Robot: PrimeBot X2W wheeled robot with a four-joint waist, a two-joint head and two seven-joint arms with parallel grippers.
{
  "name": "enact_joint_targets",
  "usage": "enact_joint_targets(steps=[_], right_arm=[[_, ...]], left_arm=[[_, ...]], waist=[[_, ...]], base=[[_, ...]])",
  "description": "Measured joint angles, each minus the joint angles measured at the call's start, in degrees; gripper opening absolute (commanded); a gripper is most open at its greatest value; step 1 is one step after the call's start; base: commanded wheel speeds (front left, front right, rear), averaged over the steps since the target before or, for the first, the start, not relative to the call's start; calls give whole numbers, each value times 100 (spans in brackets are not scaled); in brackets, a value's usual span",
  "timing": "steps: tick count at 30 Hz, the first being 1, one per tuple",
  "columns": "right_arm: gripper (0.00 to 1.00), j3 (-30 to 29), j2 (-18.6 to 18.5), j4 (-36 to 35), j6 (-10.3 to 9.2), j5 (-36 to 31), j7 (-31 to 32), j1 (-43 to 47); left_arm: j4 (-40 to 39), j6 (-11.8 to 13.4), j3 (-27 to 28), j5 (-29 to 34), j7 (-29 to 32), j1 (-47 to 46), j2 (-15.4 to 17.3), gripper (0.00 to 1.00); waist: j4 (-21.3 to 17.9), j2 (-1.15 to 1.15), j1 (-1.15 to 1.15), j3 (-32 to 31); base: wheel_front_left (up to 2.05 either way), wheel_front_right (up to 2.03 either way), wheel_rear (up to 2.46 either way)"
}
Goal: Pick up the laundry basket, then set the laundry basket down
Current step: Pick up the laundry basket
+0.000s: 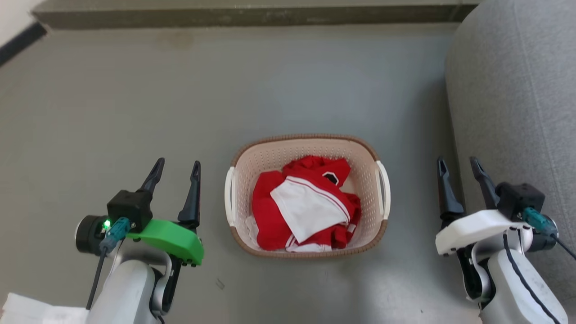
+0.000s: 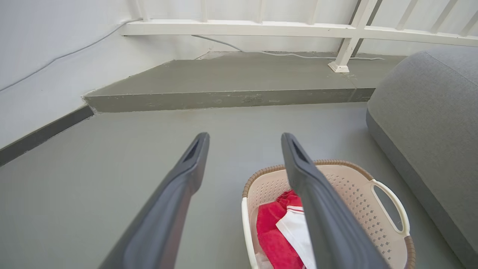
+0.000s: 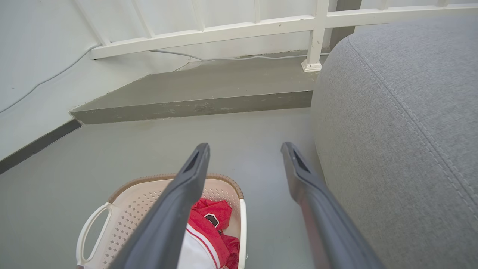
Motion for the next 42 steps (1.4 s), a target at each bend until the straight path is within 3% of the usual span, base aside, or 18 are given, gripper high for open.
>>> enact_joint_targets(steps=[18, 24, 42], right_arm=[[100, -143, -3, 468, 3, -2, -1, -1101], [100, -65, -7, 687, 86, -57, -1, -1682], [100, 294, 48, 2158, 286, -220, 3, -2518]], left_arm=[[734, -300, -118, -64, 75, -1283, -223, 100], [1067, -354, -118, -85, 177, -1896, -230, 100], [2605, -649, -477, -399, 372, -2647, -411, 100]], waist=[[163, 0, -1, 1474], [219, 0, -1, 1970], [226, 0, -2, 2789]], base=[[0, 0, 0], [0, 0, 0], [0, 0, 0]])
